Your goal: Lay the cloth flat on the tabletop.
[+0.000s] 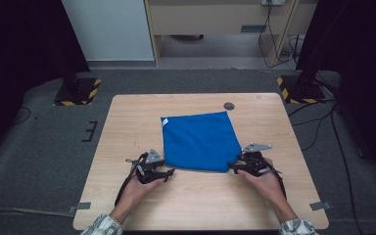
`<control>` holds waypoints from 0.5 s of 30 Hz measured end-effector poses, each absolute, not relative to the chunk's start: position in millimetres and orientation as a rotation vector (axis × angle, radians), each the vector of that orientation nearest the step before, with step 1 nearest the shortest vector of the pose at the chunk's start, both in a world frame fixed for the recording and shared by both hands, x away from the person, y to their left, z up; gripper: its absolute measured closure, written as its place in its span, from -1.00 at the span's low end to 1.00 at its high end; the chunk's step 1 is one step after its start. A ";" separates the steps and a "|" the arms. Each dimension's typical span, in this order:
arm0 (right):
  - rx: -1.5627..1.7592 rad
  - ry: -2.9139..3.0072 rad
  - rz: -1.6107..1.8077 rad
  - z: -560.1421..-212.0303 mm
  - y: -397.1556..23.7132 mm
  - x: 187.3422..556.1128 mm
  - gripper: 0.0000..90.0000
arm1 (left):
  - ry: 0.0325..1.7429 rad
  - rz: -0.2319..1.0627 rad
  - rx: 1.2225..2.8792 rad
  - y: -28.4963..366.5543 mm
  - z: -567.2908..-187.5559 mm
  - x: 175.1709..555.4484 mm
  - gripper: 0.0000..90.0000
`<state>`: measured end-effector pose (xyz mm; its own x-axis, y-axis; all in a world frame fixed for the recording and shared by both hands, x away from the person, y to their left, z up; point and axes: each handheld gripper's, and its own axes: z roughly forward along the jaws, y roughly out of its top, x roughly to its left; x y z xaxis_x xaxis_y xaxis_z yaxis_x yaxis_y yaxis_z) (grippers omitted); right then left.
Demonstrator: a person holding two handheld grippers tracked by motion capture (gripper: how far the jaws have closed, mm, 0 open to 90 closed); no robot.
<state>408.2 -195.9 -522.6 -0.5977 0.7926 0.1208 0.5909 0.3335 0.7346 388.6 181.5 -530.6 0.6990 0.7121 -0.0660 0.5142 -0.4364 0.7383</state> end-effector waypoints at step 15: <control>1.230 2.376 1.090 -528.3 -191.3 410.9 0.66 | 0.910 0.356 2.158 178.9 -529.4 390.7 0.77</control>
<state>410.9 -191.3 -528.3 -0.6114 0.7836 0.1106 0.5949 0.3629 0.7172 390.7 178.9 -529.4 0.7082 0.7053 -0.0330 0.4952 -0.4629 0.7352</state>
